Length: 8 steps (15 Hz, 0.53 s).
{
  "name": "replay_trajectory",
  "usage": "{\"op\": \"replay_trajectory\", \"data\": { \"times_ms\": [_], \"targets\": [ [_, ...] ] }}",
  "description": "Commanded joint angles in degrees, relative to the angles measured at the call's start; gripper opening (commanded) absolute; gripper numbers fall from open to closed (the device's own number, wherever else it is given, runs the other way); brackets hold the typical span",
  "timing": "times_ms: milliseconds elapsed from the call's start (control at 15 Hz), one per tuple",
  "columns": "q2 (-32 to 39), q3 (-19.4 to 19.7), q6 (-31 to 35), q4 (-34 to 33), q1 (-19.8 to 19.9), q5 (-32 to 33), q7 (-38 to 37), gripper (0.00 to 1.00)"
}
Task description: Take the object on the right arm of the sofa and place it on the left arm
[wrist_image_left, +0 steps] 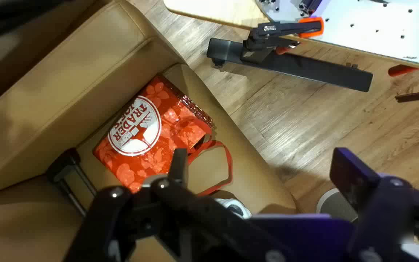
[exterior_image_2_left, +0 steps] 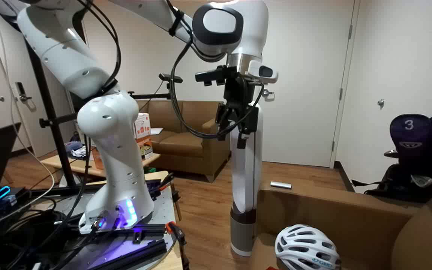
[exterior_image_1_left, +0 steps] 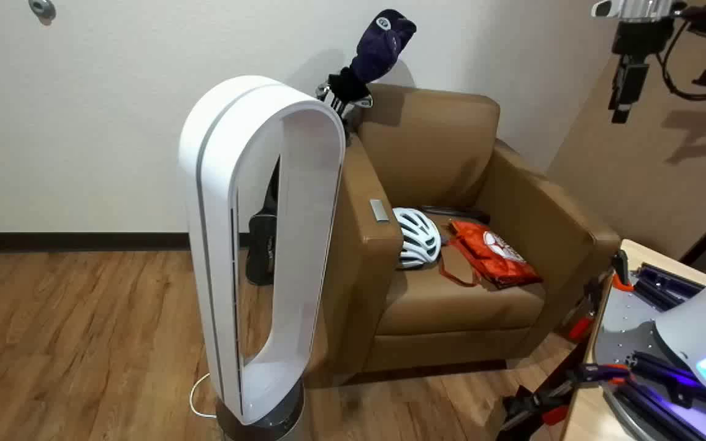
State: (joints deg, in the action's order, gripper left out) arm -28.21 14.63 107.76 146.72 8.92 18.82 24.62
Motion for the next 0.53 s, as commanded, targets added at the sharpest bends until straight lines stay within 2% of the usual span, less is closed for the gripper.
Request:
{"op": "replay_trajectory", "data": {
  "times_ms": [0, 333, 467],
  "targets": [
    [0.0, -0.1, -0.2, -0.1, 0.1, -0.1, 0.0, 1.00],
    [0.0, -0.1, -0.2, -0.1, 0.1, -0.1, 0.0, 1.00],
    [0.0, 0.2, 3.5, 0.8, -0.7, -1.7, -0.4, 1.00]
  ]
}}
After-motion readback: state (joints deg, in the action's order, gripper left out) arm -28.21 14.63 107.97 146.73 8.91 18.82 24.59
